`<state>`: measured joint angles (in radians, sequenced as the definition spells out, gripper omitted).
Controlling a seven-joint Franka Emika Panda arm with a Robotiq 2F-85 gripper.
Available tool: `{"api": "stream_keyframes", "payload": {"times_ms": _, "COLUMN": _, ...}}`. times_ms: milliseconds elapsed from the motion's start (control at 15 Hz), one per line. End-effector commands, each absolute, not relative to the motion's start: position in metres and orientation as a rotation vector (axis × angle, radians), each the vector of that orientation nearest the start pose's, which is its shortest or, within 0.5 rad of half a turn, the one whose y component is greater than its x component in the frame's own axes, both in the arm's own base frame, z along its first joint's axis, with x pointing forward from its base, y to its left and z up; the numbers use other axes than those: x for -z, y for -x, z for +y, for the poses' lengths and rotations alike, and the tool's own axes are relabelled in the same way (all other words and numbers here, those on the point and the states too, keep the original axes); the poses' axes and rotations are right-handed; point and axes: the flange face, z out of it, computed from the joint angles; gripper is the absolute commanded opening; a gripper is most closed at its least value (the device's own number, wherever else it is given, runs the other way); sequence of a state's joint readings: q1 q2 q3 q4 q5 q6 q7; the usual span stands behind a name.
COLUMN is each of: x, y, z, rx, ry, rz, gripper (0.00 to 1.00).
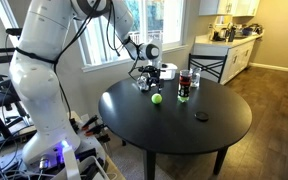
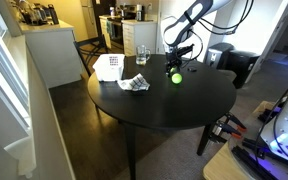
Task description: Put the tennis ball in the black container.
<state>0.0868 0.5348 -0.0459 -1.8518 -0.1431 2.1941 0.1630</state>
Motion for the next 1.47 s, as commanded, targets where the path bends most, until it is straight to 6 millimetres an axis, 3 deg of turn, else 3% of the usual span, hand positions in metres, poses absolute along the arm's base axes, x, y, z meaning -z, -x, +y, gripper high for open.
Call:
{"api": "stream_keyframes", "payload": {"times_ms": 0, "x": -0.219, "y": -0.611, "z": 0.013, "rx": -0.291, "ry": 3.24, "rz": 0.01, "gripper": 1.0}}
{"api": "stream_keyframes", "payload": {"times_ms": 733, "x": -0.207, "y": -0.613, "z": 0.008, "rx": -0.327, "ry": 3.253, "rz": 0.062, "gripper": 1.0}}
{"api": "stream_keyframes", "payload": {"times_ms": 1133, "x": -0.217, "y": -0.605, "z": 0.022, "rx": -0.137, "ry": 3.292, "rz": -0.057, "gripper": 1.0}}
{"api": "stream_keyframes", "payload": {"times_ms": 1400, "x": -0.221, "y": -0.597, "z": 0.025, "rx": -0.104, "ry": 3.33, "rz": -0.114, "gripper": 1.0}}
